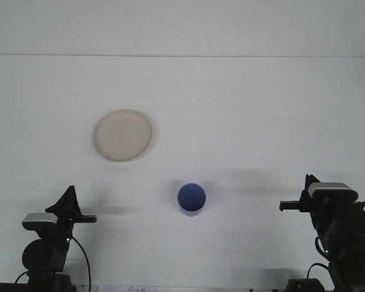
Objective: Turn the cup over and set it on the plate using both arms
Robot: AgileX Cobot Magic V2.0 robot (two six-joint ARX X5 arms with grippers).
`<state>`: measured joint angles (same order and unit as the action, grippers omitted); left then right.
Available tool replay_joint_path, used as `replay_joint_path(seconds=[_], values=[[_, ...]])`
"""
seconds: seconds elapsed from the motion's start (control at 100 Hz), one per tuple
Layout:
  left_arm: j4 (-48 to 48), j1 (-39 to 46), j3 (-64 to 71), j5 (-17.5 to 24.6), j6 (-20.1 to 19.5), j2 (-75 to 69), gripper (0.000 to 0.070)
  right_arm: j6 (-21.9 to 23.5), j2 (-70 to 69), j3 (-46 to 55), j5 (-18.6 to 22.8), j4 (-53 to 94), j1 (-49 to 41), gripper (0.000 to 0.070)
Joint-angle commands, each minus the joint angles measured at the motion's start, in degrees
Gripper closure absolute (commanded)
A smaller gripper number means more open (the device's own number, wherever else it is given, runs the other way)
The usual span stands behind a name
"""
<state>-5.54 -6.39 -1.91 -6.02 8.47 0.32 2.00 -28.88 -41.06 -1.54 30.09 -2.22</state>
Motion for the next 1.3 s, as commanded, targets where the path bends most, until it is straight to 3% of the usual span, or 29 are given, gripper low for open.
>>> replay_joint_path(seconds=[0.0,0.15,0.29,0.4,0.48,0.61,0.78,1.17,1.22,1.29], values=[[-0.55,-0.09,0.77,0.09,0.24,-0.13,0.0686,1.22,0.07,-0.52,0.07,-1.11,-0.07,0.0700],[4.02,-0.11,-4.96,0.11,1.75,0.26,0.0686,1.25,-0.02,-0.52,0.09,-0.92,-0.07,0.0700],[11.65,-0.11,-16.90,0.17,6.10,4.92,0.0686,1.25,-0.09,-0.52,0.09,-0.94,-0.07,0.0700],[18.21,-0.11,-28.59,4.72,6.16,12.63,0.0686,1.22,-0.09,-0.52,0.07,-0.94,-0.07,0.0700],[25.35,-0.11,-38.07,9.35,5.07,20.20,0.0686,1.22,-0.09,-0.52,0.07,-0.94,-0.07,0.0700],[38.27,-0.11,-52.15,16.74,-1.16,33.11,0.0685,1.22,-0.09,-0.52,0.09,-0.94,-0.07,0.0700],[51.87,-0.11,-65.31,18.16,-3.32,47.65,0.0685,1.22,-0.09,-0.52,0.09,-0.92,-0.07,0.0700],[50.16,-0.17,-68.54,18.80,-1.97,59.43,0.0681,1.22,-0.09,-0.52,0.09,-0.87,-0.07,0.0700],[50.60,-0.46,-68.52,20.11,-1.95,60.30,0.0620,1.22,-0.09,-0.52,0.07,-0.90,-0.07,0.0700],[51.30,-1.22,-68.54,22.40,-1.92,61.64,0.0385,1.22,-0.09,-0.52,0.07,-0.87,-0.07,0.0700]])
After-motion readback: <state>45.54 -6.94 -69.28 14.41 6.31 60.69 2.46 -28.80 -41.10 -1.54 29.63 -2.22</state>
